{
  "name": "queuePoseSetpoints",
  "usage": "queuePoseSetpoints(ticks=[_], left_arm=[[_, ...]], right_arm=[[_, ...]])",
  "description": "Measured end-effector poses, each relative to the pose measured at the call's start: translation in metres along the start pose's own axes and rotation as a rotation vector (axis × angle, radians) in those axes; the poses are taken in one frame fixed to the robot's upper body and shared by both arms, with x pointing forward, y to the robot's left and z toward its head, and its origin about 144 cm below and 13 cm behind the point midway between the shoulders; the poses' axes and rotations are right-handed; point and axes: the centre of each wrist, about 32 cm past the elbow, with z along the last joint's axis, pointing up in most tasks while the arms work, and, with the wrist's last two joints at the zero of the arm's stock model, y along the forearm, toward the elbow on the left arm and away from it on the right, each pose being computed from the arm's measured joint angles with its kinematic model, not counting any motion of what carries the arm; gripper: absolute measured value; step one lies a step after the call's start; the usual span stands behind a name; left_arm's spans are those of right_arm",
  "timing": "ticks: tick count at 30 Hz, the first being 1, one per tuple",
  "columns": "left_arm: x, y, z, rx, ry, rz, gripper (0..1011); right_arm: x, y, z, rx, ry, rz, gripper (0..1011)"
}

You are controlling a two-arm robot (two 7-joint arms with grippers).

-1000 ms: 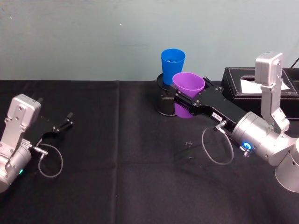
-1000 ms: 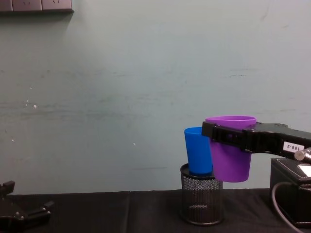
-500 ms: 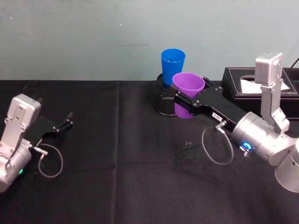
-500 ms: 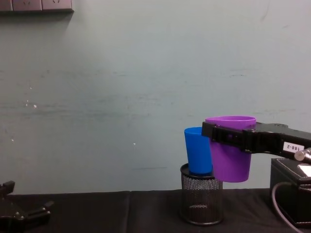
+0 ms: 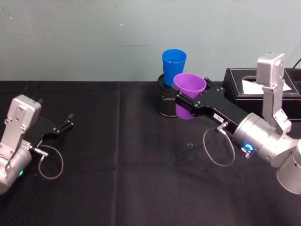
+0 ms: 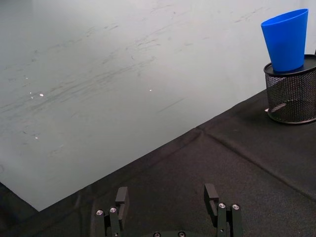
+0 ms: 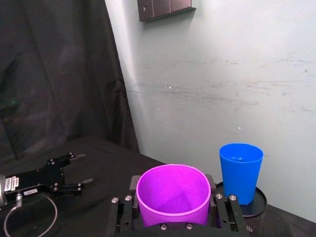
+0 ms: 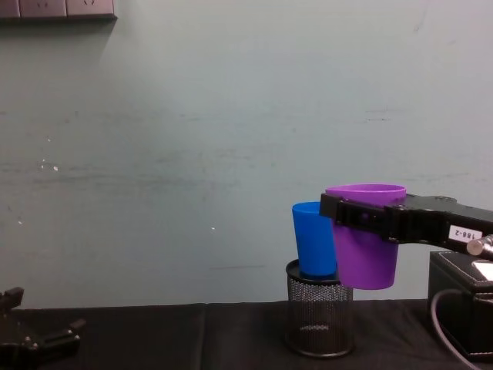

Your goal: Pick up one cup with a gripper and tap it against the other cup.

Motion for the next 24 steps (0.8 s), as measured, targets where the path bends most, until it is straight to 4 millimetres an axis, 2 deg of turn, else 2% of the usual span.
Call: queuePoseSetpoints(ticks=[24], left_arm=[[0.0,0.0,0.0,0.0,0.0,0.0,1000]], right_arm=[[0.0,0.0,0.0,0.0,0.0,0.0,752]])
